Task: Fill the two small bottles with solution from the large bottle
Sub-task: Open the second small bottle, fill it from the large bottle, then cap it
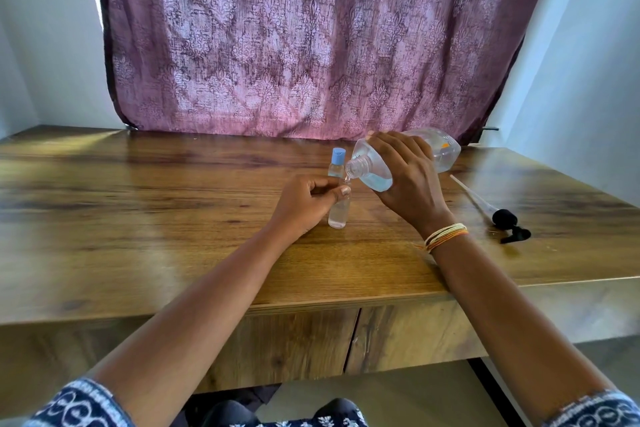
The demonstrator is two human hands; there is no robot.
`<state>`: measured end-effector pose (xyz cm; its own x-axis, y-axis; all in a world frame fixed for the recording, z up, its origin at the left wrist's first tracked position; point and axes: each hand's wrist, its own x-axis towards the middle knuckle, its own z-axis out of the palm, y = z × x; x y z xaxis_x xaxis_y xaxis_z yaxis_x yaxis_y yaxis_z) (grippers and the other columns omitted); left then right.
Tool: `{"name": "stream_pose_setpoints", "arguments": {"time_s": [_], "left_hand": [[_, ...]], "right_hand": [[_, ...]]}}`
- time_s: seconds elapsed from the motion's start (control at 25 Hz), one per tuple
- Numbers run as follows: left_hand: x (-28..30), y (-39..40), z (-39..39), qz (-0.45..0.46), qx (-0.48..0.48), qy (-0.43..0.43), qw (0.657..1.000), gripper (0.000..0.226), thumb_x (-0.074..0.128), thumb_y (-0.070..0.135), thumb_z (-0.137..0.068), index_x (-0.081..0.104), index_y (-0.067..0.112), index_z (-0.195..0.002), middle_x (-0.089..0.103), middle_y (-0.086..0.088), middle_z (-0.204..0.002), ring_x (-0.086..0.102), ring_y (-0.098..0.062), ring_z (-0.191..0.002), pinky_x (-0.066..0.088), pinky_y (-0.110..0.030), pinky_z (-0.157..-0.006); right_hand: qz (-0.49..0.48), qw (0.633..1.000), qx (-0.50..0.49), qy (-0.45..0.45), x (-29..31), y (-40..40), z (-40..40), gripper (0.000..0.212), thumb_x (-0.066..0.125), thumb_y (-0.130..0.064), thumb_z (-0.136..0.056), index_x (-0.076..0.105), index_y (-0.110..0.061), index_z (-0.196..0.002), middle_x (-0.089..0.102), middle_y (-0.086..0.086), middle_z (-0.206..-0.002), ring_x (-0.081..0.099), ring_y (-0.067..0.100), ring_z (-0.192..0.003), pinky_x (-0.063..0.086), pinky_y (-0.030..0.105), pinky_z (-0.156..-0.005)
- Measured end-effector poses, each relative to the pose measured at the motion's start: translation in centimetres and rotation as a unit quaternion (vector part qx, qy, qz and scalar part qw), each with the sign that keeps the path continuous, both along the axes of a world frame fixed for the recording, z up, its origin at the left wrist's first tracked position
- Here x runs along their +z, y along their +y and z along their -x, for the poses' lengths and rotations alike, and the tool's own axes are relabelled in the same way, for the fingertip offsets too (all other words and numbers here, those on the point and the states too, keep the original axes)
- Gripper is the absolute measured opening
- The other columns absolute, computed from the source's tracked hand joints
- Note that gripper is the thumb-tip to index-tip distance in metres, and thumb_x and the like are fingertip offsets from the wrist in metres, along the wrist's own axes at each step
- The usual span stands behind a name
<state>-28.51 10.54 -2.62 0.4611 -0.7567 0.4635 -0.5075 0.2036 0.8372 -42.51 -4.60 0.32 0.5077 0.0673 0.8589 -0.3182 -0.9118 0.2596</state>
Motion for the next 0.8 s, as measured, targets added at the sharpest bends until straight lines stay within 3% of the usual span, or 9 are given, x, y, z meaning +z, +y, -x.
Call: {"name": "stream_pose_setpoints", "arguments": {"time_s": [0.8], "left_hand": [[-0.03,-0.12,-0.02,0.006,-0.004,0.008,1.000,0.020,0.073,0.021,-0.083,0.076,0.014,-0.101,0.076,0.001,-0.095,0.072,-0.007,-0.089,0.057,-0.039,-0.089]], "right_hand": [[-0.001,1.000,0.004,0.000,-0.02,0.21,-0.08,0.047,0.072,-0.027,-0.082,0.060,-0.010,-0.124,0.065,0.006,-0.124,0.059,0.027,-0.117,0.043,0.040,-0.095]]}}
